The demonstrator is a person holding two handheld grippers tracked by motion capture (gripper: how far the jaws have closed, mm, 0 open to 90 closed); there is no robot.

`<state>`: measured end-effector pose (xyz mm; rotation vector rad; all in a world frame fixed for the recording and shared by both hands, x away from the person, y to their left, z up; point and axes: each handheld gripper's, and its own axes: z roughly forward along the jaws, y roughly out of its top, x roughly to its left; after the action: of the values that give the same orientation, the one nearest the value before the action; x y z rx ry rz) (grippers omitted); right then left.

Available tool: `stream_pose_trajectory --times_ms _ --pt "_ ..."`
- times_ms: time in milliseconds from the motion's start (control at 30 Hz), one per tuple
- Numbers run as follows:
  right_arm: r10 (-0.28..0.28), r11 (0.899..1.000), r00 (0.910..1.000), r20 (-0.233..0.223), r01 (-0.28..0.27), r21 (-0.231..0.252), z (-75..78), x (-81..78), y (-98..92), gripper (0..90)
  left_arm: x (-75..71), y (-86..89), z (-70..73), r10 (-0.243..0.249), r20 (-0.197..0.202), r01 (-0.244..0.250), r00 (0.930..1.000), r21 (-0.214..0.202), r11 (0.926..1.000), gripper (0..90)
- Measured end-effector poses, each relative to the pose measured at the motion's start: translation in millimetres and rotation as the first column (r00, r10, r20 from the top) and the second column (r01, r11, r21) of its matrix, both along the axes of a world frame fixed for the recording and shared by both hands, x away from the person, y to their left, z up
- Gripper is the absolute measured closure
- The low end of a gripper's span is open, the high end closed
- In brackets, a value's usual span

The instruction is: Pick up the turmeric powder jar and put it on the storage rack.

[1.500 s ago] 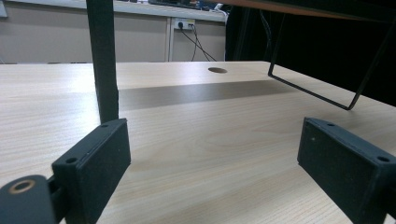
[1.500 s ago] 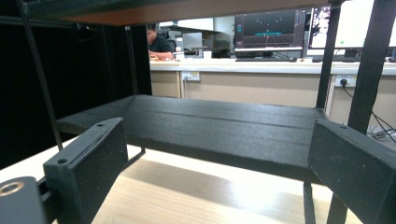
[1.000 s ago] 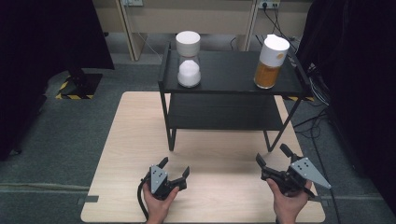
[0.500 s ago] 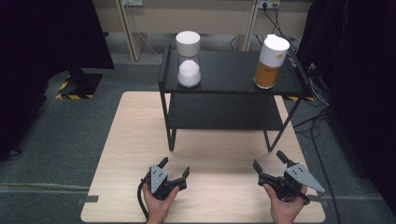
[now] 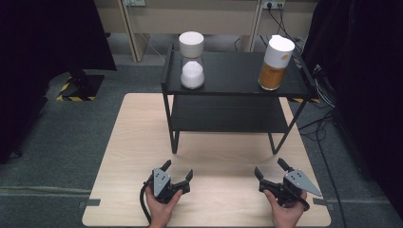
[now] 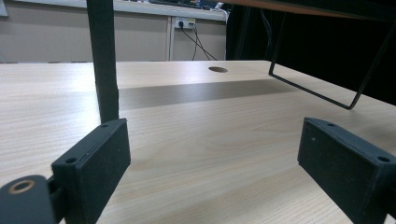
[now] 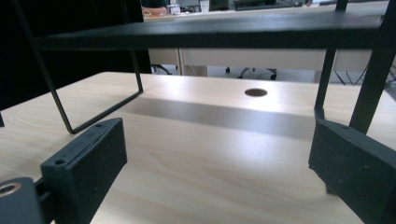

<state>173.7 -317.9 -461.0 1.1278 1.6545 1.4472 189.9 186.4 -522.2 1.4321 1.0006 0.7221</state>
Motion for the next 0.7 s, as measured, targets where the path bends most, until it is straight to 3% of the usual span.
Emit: stream_pose_trajectory --times_ms 700 --pt "0.019 1.000 0.9962 -0.085 -0.020 -0.010 -14.1 8.8 3.8 4.1 0.2 -0.1 0.3 0.000 -0.001 0.000 1.0000 0.002 1.0000 8.7"
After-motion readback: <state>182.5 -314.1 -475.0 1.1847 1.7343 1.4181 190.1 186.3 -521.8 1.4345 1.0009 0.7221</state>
